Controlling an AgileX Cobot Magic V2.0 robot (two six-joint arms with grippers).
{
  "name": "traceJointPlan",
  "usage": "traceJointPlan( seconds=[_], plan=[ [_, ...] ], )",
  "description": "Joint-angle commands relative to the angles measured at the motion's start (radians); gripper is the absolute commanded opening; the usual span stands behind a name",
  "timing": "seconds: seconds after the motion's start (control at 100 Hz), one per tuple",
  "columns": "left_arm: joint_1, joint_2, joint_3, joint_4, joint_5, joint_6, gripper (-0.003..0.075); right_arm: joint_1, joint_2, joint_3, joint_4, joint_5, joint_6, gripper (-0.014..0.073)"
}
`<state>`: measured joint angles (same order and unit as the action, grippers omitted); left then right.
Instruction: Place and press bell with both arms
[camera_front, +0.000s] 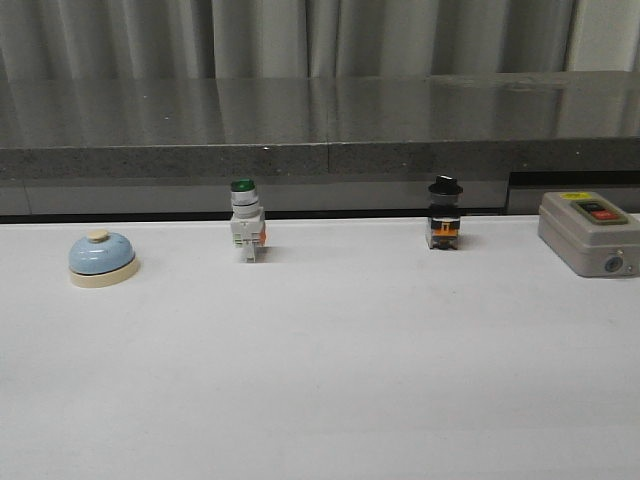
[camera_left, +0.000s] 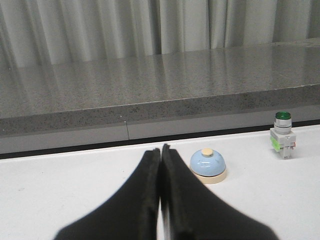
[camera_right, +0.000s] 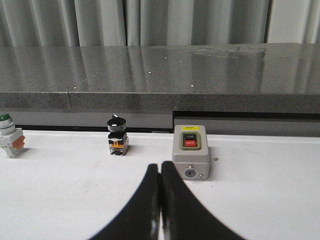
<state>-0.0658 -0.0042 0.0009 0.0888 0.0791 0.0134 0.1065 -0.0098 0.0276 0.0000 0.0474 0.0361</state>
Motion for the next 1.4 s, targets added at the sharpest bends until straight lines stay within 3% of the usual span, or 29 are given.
traceJointPlan(
  seconds=[0.0, 0.4, 0.62, 1.12, 1.39],
  plan=[
    [0.001, -0.028, 0.04, -0.002, -0.088, 0.0, -0.002, -0.007, -0.019, -0.015, -0.013, -0.084, -0.004, -0.006],
    [0.001, -0.028, 0.033, -0.002, -0.092, 0.0, -0.002, -0.007, -0.019, -0.015, -0.013, -0.084, -0.004, -0.006],
    [0.001, -0.014, -0.079, -0.036, -0.079, -0.002, -0.002, -0.007, -0.019, -0.015, -0.013, -0.084, -0.004, -0.006],
    [0.001, 0.429, -0.664, -0.07, 0.357, -0.002, -0.0019, -0.007, -0.019, -0.015, -0.013, -0.084, -0.004, -0.006],
    [0.001, 0.681, -0.856, -0.149, 0.581, -0.002, -0.002, -0.007, -0.019, -0.015, -0.013, -0.084, -0.004, -0.006]
  ],
)
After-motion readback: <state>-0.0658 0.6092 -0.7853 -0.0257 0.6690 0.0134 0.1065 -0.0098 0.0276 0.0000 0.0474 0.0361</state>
